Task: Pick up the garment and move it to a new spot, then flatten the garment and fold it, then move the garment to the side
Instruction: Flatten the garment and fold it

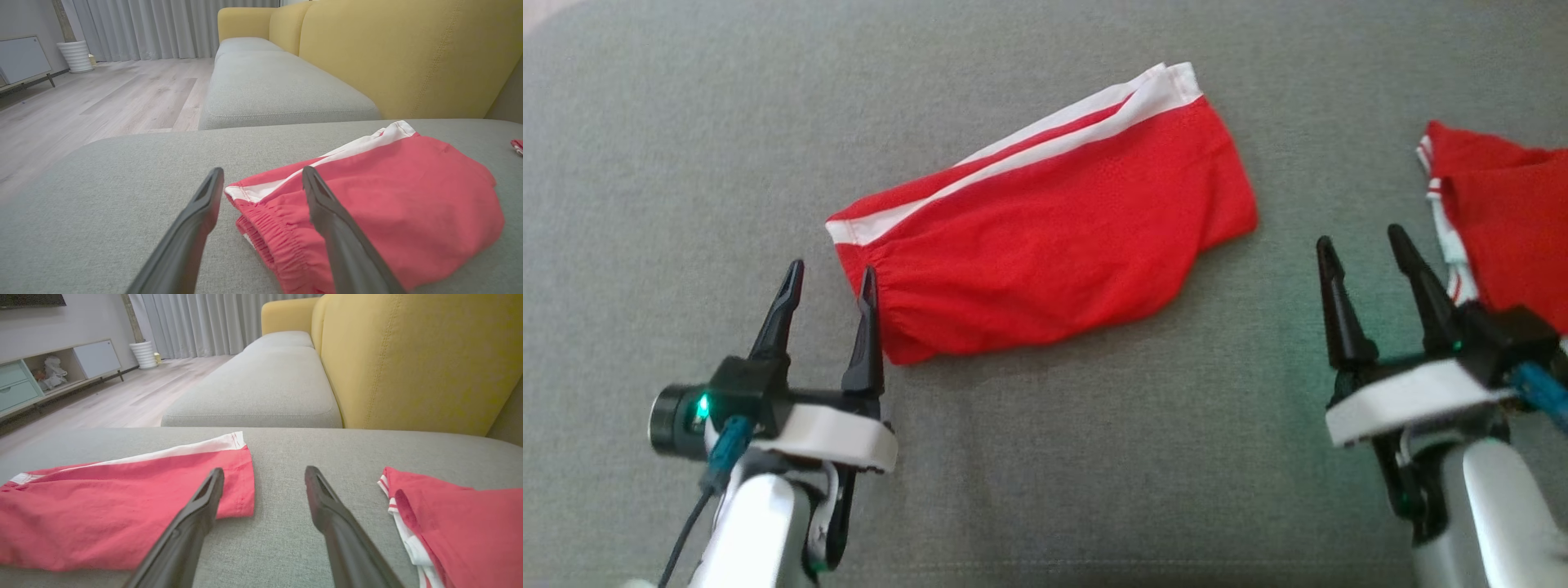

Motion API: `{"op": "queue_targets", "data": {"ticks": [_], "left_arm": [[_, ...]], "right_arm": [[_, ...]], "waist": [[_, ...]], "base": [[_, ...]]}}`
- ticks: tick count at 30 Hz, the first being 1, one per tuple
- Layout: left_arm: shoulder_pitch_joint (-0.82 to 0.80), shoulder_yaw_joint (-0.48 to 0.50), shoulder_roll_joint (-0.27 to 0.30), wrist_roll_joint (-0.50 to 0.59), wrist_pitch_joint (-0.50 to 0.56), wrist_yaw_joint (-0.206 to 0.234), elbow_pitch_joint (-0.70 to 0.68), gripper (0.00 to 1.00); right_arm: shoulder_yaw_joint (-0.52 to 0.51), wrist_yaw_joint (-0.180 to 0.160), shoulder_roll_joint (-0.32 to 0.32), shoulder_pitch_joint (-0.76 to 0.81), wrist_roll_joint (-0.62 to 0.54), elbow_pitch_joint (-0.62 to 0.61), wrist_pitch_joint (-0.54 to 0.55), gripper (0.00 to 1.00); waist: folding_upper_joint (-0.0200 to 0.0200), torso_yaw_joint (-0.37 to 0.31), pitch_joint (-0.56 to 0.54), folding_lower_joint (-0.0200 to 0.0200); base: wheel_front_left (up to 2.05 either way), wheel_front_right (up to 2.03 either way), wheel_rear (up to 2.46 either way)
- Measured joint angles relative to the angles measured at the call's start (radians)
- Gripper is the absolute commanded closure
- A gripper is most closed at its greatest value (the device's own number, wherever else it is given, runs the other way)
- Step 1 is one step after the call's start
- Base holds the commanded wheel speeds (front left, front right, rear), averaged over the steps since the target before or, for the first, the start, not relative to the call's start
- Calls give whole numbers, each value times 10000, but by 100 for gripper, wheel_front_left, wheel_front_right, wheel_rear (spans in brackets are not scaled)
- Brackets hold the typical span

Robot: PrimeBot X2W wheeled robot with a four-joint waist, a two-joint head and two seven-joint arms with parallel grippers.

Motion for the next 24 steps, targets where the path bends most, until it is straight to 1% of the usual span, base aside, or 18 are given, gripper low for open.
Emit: {"op": "queue_targets", "data": {"ticks": [3, 5, 10, 12, 14, 17, 20, 22, 24], "left_arm": [[-327, -42, -121, -2, 2, -50, -10, 0], [-616, -84, -209, -2, 0, -136, -21, 0], [-1088, -240, -328, 0, 0, -230, 2, 0], [-1163, -263, -391, 0, 0, -274, 13, 0], [-1197, -276, -460, 0, 0, -309, 35, 0], [-1212, -276, -514, -2, 0, -311, 54, 0], [-1220, -257, -529, 0, 0, -311, 65, 0], [-1220, -253, -535, 0, 0, -311, 65, 0], [-1220, -240, -539, 0, 0, -313, 65, 0]], "right_arm": [[-82, 0, -94, -836, 13, 915, 4, 0], [-21, 0, -201, -1593, 56, 1732, 44, 0], [474, 0, -355, -3314, 209, 4015, 84, 0], [669, 0, -376, -3802, 293, 4897, 201, 0], [746, 0, -380, -4171, 299, 5731, 548, 0], [834, 0, -374, -4659, 566, 6245, 761, 0], [1095, -2, -311, -5174, 901, 6623, 1218, 0], [1158, -2, -284, -5240, 1039, 6683, 1323, 100], [1312, -2, -259, -5245, 1191, 6684, 1440, 100]], "waist": [[0, 167, 240, 1], [0, 300, 424, 1], [0, 670, 856, 2], [0, 817, 991, 2], [0, 948, 1097, 2], [0, 1065, 1200, 1], [0, 1064, 1228, 1], [0, 1048, 1221, 1], [0, 1001, 1208, 1]], "base": [[0, 0, 0], [0, 0, 0], [0, 0, 0], [0, 0, 0], [0, 0, 0], [0, 0, 0], [0, 0, 0], [0, 0, 0], [0, 0, 0]]}}
